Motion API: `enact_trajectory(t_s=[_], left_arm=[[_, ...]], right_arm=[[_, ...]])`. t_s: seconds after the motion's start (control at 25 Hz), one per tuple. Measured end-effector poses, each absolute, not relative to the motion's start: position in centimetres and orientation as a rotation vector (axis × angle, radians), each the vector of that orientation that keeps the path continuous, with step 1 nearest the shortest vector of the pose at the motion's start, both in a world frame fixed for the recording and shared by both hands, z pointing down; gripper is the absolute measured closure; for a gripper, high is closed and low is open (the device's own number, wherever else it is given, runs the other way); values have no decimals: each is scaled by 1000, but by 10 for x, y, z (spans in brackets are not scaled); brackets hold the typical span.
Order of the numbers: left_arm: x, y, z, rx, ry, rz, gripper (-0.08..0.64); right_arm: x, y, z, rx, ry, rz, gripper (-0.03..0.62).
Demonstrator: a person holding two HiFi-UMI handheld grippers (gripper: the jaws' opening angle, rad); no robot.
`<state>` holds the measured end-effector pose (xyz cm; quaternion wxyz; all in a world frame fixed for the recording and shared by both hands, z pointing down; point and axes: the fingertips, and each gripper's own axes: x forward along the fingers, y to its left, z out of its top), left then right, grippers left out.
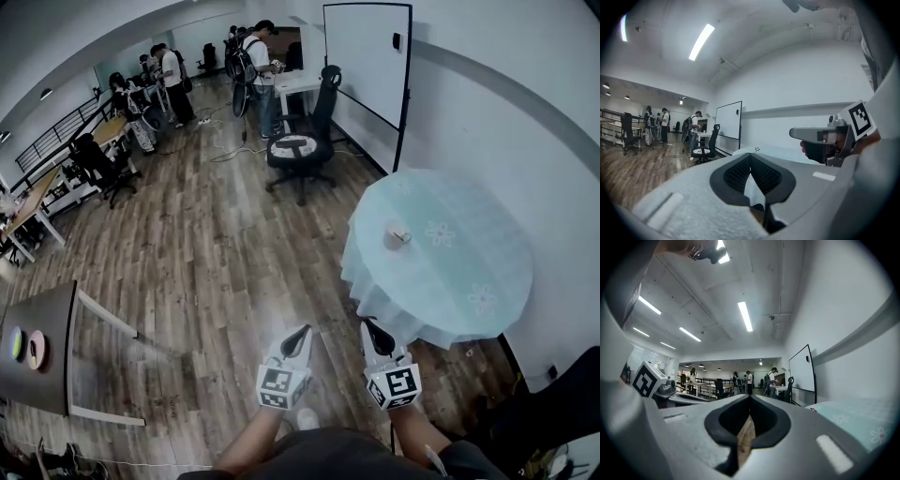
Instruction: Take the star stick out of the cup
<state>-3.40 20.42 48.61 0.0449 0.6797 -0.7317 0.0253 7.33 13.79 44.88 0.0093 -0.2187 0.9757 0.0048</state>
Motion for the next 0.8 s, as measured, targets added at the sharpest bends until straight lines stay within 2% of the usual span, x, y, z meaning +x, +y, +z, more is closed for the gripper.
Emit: enact_trajectory(t_s=[0.4,0.8], left_arm=[[-80,207,486,2127,-2179,79,555],[-99,172,487,2151,-2137,76,555]], right_arm=[[32,134,449,-756,3000,-34,589],[22,100,454,-827,3002,-37,589]])
